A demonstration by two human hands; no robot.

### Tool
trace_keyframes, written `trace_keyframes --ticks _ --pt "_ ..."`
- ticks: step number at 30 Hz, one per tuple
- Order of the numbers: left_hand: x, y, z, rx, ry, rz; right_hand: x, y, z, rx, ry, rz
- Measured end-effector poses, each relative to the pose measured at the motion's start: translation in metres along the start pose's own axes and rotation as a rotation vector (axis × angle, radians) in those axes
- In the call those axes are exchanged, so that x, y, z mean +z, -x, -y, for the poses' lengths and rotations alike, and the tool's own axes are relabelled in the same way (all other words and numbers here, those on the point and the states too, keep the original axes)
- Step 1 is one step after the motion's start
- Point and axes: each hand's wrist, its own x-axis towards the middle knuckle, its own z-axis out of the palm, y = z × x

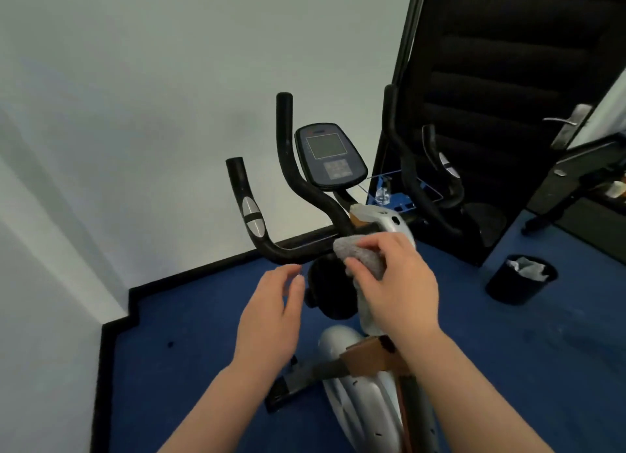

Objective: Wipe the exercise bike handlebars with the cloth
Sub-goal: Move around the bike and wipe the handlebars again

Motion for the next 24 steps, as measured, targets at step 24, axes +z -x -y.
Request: trace_keyframes --ticks 24 --pt "0.036 -0.016 0.02 -0.066 0.603 0.213 0.027 0.015 -0.01 0.178 -0.386 0.339"
